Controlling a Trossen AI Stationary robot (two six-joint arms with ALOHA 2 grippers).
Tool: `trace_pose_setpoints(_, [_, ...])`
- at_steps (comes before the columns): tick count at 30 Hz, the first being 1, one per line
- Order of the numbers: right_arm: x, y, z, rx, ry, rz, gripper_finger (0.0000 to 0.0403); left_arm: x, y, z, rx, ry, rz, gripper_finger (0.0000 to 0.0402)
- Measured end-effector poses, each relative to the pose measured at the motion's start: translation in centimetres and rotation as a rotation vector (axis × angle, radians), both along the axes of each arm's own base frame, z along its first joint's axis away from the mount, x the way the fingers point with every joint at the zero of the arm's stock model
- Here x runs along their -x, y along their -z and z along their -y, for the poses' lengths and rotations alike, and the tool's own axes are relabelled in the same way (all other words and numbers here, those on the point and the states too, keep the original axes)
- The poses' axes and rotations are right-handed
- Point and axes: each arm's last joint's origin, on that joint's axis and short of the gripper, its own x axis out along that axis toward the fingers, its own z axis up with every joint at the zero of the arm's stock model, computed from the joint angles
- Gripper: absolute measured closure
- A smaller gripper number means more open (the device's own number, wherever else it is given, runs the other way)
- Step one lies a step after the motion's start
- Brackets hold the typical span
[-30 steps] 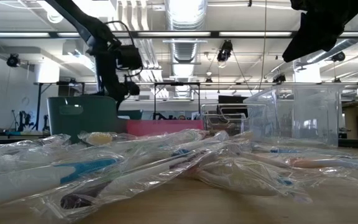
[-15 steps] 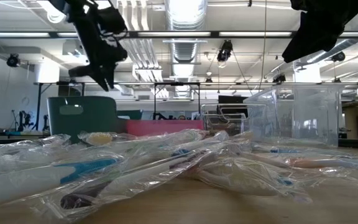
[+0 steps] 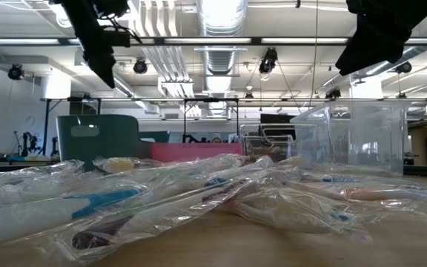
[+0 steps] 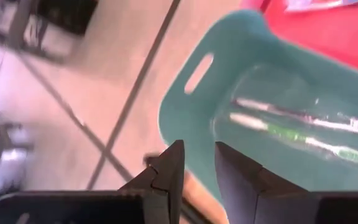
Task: Pick & Place Toothbrushes
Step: Adjust the green bin
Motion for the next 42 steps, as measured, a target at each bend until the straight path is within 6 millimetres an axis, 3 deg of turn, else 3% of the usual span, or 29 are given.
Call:
trace_pose_setpoints(12, [0.0, 0.0, 0.0, -0.002, 0.002, 0.001, 0.0241, 1.6, 2.1, 0.3, -0.083, -0.364, -0.140, 0.0323])
trace_pose_setpoints(27, [0.0, 0.0, 0.0, -0.003, 0.002, 0.003, 0.0298, 2.5, 8.2, 1.0, 0.011, -0.399, -0.267, 0.0323])
trace_pose_setpoints(42, [0.0, 0.0, 0.0, -0.004, 0.002, 0.007, 0.0351, 2.4, 9.5, 1.3, 0.135, -0.414, -0.158, 0.0323])
